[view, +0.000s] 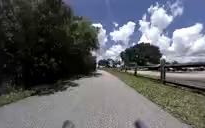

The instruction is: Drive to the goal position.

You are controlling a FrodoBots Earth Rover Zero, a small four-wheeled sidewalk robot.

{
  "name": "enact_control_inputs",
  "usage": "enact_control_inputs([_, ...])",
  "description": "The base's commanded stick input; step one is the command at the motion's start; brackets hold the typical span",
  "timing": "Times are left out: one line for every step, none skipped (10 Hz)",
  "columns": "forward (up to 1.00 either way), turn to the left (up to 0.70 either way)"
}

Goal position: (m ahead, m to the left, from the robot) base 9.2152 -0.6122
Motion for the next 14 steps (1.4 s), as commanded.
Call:
enact_control_inputs([0.5, 0.0])
enact_control_inputs([0.5, 0.0])
enact_control_inputs([0.5, 0.0])
enact_control_inputs([0.5, 0.0])
enact_control_inputs([0.5, 0.0])
enact_control_inputs([0.5, 0.0])
enact_control_inputs([0.5, 0.0])
enact_control_inputs([0.5, 0.0])
enact_control_inputs([0.5, 0.0])
enact_control_inputs([0.5, 0.0])
enact_control_inputs([0.5, 0.0])
enact_control_inputs([0.5, 0.0])
enact_control_inputs([0.5, 0.0])
enact_control_inputs([0.5, 0.0])
